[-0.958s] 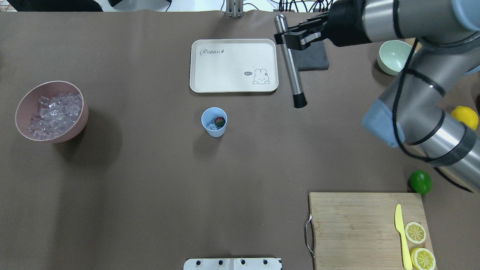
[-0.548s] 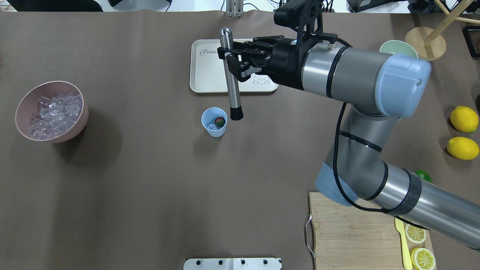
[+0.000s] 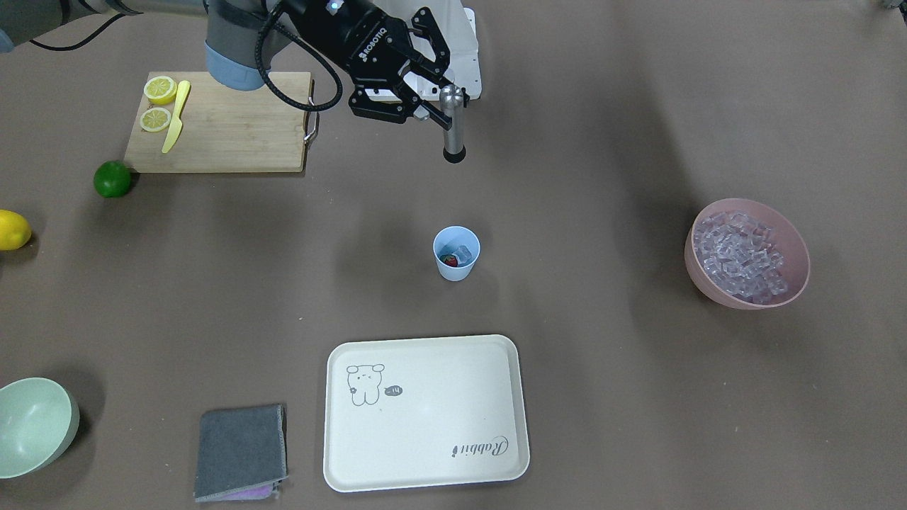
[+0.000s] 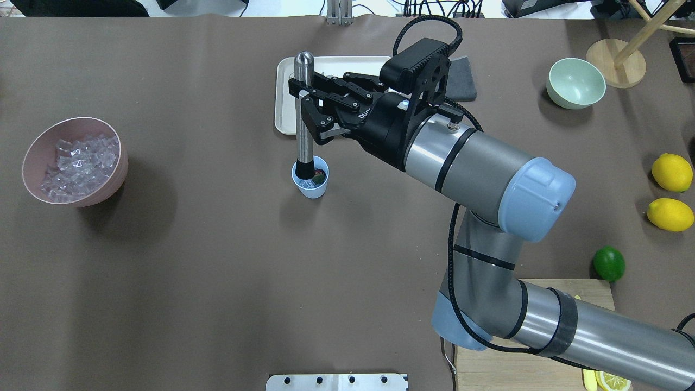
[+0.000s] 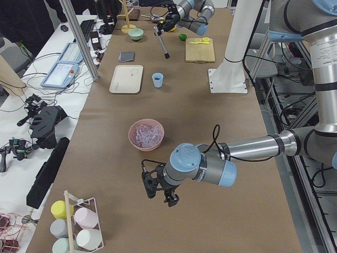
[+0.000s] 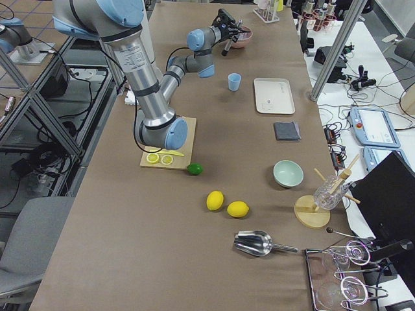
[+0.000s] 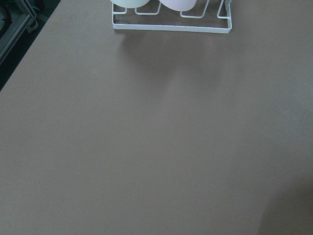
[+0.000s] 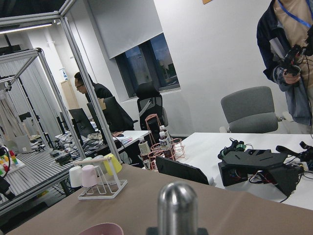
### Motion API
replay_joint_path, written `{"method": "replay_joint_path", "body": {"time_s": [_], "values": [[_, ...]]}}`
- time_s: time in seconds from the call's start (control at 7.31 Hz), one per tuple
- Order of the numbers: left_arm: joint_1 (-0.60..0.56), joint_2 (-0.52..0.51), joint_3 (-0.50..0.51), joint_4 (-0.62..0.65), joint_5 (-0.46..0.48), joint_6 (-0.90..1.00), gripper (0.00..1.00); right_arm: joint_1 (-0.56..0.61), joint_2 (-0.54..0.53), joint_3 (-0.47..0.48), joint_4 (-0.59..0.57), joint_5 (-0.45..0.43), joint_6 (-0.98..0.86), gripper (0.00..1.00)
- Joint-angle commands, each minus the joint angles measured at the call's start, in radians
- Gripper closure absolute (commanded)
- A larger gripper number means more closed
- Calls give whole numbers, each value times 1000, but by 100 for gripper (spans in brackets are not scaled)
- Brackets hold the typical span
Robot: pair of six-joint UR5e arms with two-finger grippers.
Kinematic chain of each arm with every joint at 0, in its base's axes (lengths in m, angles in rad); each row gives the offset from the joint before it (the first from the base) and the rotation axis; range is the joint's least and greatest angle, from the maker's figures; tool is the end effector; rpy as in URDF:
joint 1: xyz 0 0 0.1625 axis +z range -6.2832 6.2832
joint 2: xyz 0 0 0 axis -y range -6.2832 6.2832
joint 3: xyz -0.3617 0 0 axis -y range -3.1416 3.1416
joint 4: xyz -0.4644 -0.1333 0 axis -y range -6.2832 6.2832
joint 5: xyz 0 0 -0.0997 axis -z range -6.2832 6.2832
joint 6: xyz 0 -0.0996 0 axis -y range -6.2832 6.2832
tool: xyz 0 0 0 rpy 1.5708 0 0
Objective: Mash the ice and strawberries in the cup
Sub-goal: 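Lower the muddler with the right gripper into the light-blue cup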
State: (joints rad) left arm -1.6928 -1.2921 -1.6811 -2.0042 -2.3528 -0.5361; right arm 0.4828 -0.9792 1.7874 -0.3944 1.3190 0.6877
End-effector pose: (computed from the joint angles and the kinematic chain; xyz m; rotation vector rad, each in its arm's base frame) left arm -0.1202 -0.4619 0.6302 0.0872 0.8218 -0.5172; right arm -0.4321 -0.4050 -0.0031 1.3654 -1.4211 -0.0114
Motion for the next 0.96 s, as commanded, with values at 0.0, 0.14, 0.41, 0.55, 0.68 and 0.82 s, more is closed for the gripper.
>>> {"method": "replay_joint_path", "body": {"time_s": [0.0,0.14,0.41,0.55,0.68,0.82], "values": [[1,-1,9,-5,1,-2,2,-4,13,-42,40,-104,-144,100],[1,-1,9,-5,1,-2,2,-4,13,-42,36,-128,-189,100],[1,1,21,-7,0,-1,2,-29,30,-80,34,-173,-243,100],[1,-3,35,-8,0,2,2,-42,75,-165,40,-202,-243,100],[1,-4,41,-8,0,4,2,-67,89,-199,40,-224,-244,100],[1,-10,44,-7,1,2,2,-73,91,-220,42,-222,-244,100]]}}
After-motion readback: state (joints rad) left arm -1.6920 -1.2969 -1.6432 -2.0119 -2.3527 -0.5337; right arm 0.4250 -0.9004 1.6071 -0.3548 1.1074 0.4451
